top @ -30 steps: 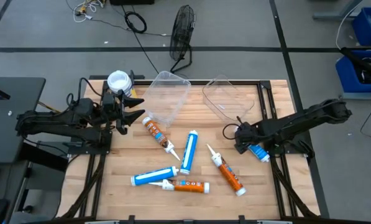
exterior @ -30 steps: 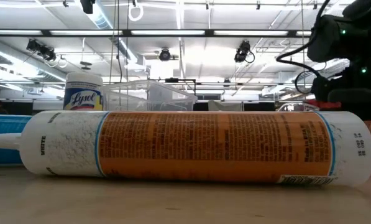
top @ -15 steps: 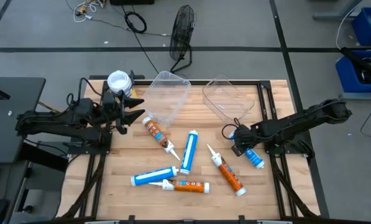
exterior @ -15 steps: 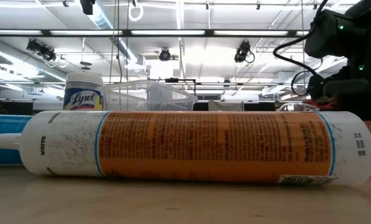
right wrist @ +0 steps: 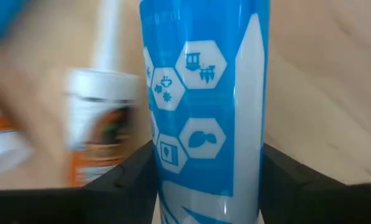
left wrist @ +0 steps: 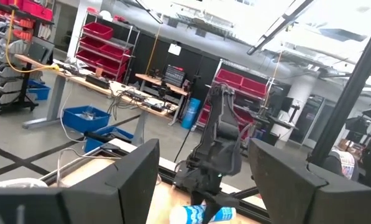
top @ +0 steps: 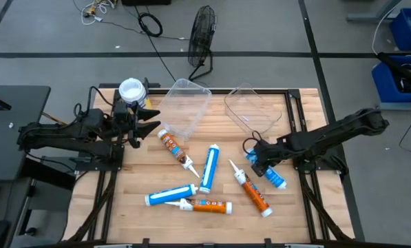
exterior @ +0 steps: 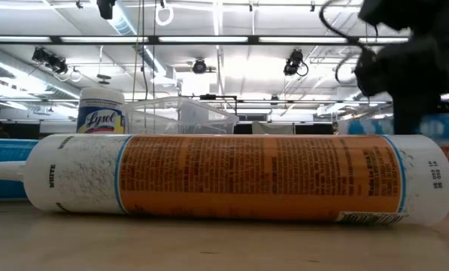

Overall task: Pick & place silicon tubes, Sealant and Lysol wipes
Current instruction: Put the right blue sealant into the right transparent bin

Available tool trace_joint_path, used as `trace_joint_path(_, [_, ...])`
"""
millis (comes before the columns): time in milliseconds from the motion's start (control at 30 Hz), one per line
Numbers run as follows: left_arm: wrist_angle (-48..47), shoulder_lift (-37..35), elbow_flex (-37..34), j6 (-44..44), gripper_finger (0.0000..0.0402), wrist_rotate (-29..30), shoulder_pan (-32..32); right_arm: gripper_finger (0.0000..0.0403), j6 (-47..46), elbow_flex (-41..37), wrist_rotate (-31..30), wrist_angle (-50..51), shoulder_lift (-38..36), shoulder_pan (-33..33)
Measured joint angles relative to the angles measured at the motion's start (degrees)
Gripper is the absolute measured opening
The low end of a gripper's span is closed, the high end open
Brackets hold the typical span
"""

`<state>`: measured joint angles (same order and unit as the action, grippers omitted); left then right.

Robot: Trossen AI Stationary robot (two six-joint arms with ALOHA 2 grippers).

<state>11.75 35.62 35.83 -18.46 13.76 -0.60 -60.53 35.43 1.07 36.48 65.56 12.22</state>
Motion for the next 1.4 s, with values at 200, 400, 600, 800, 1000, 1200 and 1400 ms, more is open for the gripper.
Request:
trace_joint_path(200, [1.3, 0.6, 0.0, -0.4, 0.0252, -0.7, 0.0, 0.0204, 2.9, 8.6, -0.6, 0.0, 0.0, -0.3])
trace_joint_path(400, [6.2, 3.7, 0.0, 3.1, 0.0252, -3.1, 0.0, 0.0204, 7.7, 17.2, -3.0, -0.2, 0.0, -4.0])
trace_joint_path(600, [18.8, 10.1, 0.0, 10.4, 0.0242, -6.8, -0.9, 0.0204, 10.0, 21.9, -1.0, -4.4, 0.0, -8.8])
trace_joint_path(800, [20.5, 16.2, 3.0, 14.1, 0.0218, -6.7, -2.9, 0.0204, 7.2, 22.2, 6.7, -14.7, 0.0, -11.7])
trace_joint_path(1000, [18.9, 21.9, 8.1, 19.9, 0.021, -6.4, -5.2, 0.0204, -0.4, 22.2, 12.7, -21.4, 0.0, -12.7])
trace_joint_path(1200, [10.1, 25.9, 15.8, 33.2, 0.0228, -6.0, -7.0, 0.0204, -8.8, 22.2, 12.9, -27.7, 0.0, -12.7])
trace_joint_path(1400, [-6.4, 27.2, 24.4, 48.6, 0.0254, -4.7, -8.6, 0.0204, -18.4, 22.2, 11.1, -30.6, 0.0, -12.7])
